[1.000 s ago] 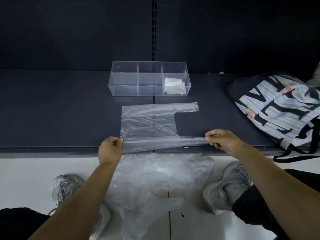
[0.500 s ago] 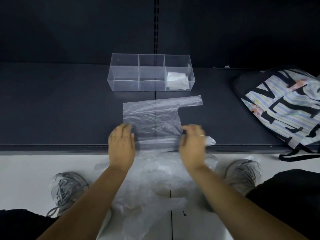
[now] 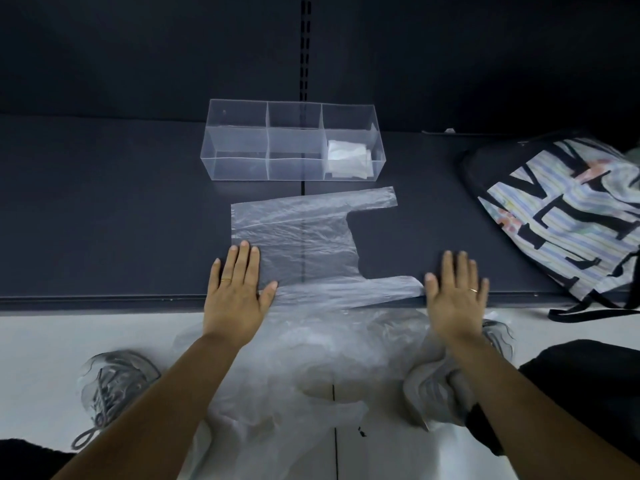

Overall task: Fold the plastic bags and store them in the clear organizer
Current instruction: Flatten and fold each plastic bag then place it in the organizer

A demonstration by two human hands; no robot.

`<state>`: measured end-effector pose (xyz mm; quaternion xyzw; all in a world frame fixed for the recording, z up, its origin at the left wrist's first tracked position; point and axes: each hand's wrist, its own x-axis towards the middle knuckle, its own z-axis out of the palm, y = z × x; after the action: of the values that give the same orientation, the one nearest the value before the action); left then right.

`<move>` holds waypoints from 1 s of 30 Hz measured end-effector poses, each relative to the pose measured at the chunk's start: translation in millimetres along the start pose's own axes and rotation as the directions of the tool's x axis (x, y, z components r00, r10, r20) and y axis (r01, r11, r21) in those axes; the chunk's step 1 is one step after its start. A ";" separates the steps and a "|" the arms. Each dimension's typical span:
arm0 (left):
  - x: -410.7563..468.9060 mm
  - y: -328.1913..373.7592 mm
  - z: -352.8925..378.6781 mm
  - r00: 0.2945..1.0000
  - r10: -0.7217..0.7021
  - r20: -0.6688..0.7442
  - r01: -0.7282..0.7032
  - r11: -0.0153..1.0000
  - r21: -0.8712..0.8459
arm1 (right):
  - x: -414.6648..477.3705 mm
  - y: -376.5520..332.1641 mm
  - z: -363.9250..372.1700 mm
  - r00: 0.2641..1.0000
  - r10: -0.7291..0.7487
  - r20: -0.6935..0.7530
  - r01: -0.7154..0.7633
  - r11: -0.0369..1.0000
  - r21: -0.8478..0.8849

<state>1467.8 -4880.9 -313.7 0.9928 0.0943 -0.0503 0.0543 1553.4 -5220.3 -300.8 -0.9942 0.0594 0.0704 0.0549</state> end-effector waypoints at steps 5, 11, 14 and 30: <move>2.1 -1.7 1.9 1.000 0.001 -0.001 -0.001 1.000 0.013 | 4.0 4.6 -11.0 0.959 0.211 -0.191 -0.152 0.948 0.281; 1.9 -3.1 3.2 1.000 0.001 -0.002 -0.001 1.000 0.010 | -13.7 -29.6 -14.3 0.999 -0.031 -0.028 0.039 0.932 0.361; 2.5 -3.1 3.3 1.000 -0.001 -0.001 0.001 1.000 0.008 | -11.5 -35.1 -24.5 0.998 -0.063 0.031 0.036 0.842 0.538; 2.9 -3.1 3.0 1.000 0.000 -0.002 0.000 1.000 0.007 | 23.0 -9.5 -51.2 0.925 0.099 0.367 -0.378 0.150 0.913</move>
<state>1469.8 -4877.7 -317.3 0.9930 0.0944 -0.0495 0.0508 1584.0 -5219.5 -252.9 -0.6939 0.2411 0.1339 0.6652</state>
